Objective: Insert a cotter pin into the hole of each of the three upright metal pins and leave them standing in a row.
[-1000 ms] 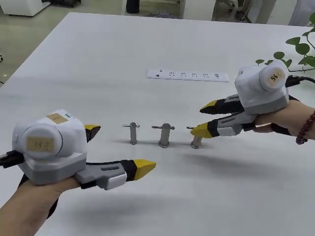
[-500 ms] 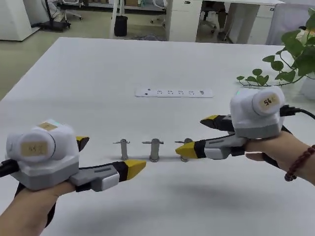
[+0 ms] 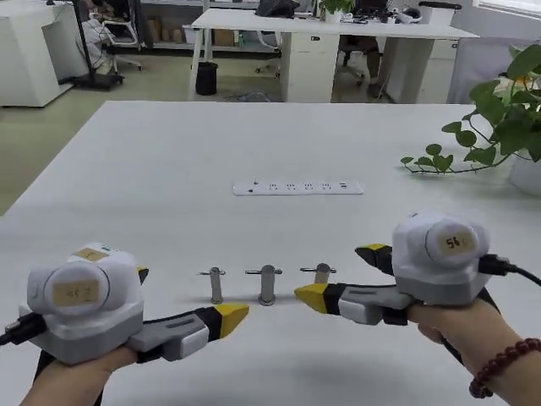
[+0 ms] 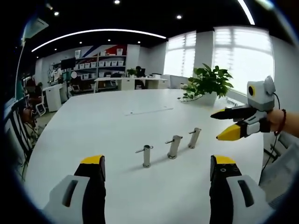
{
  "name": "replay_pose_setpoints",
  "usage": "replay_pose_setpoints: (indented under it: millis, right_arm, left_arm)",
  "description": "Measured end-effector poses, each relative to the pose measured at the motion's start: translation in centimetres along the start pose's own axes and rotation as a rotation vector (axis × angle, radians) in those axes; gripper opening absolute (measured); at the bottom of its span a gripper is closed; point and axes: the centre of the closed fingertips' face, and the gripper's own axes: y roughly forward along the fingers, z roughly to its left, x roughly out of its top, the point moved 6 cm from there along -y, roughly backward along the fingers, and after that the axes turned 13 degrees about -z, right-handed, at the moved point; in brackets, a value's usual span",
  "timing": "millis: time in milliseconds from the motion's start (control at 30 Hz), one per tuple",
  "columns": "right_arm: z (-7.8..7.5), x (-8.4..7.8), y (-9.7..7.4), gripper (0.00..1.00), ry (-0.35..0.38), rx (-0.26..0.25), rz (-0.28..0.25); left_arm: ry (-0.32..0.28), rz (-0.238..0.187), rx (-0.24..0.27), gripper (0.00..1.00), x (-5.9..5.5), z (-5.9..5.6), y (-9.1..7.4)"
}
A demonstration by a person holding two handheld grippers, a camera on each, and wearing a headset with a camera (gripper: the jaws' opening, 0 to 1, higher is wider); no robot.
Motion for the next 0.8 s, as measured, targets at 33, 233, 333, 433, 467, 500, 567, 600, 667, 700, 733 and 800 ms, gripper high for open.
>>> replay_pose_setpoints:
  millis: [33, 233, 333, 433, 467, 500, 567, 600, 667, 700, 733, 800]
  right_arm:
    - [0.2, -0.2, -0.2, 0.72, 0.008, -0.015, -0.008]
    - [0.5, -1.0, -0.9, 0.73, 0.046, -0.080, -0.026]
    - [0.5, -1.1, -1.4, 0.73, 0.058, -0.113, -0.039]
    - [0.6, -1.3, -1.5, 0.75, 0.086, -0.123, -0.041]
    - [0.7, -1.3, -1.6, 0.74, 0.090, -0.126, -0.046]
    - [0.8, -1.3, -1.6, 0.74, 0.090, -0.126, -0.050]
    - [0.9, -1.3, -1.6, 0.74, 0.098, -0.128, -0.045]
    - [1.0, -1.3, -1.6, 0.74, 0.098, -0.129, -0.048]
    - [1.1, -1.3, -1.6, 0.74, 0.090, -0.130, -0.047]
    - [1.1, -1.3, -1.6, 0.74, 0.087, -0.130, -0.045]
    - [1.2, -1.3, -1.6, 0.74, 0.086, -0.130, -0.044]
    - [1.1, -1.2, -1.7, 0.74, 0.099, -0.136, -0.052]
  left_arm:
    - [0.003, 0.003, 0.004, 0.92, -0.1, 0.0, 0.0]
    - [-0.001, 0.009, 0.036, 0.92, -0.3, 0.1, -0.6]
    - [0.007, 0.023, 0.048, 0.93, -0.6, 0.2, -0.9]
    - [0.010, 0.024, 0.057, 0.93, -0.7, 0.2, -1.2]
    - [0.010, 0.017, 0.059, 0.93, -0.6, 0.1, -1.3]
    - [0.009, 0.013, 0.059, 0.93, -0.5, 0.0, -1.4]
    - [0.011, 0.012, 0.057, 0.93, -0.5, -0.1, -1.5]
    - [0.014, 0.014, 0.056, 0.94, -0.5, -0.2, -1.5]
    - [0.027, 0.020, 0.056, 0.94, -0.7, -0.2, -1.6]
    - [0.028, 0.021, 0.056, 0.94, -0.7, -0.2, -1.6]
    - [0.027, 0.021, 0.056, 0.94, -0.7, -0.2, -1.6]
    - [0.022, 0.016, 0.057, 0.94, -0.8, -0.2, -1.6]
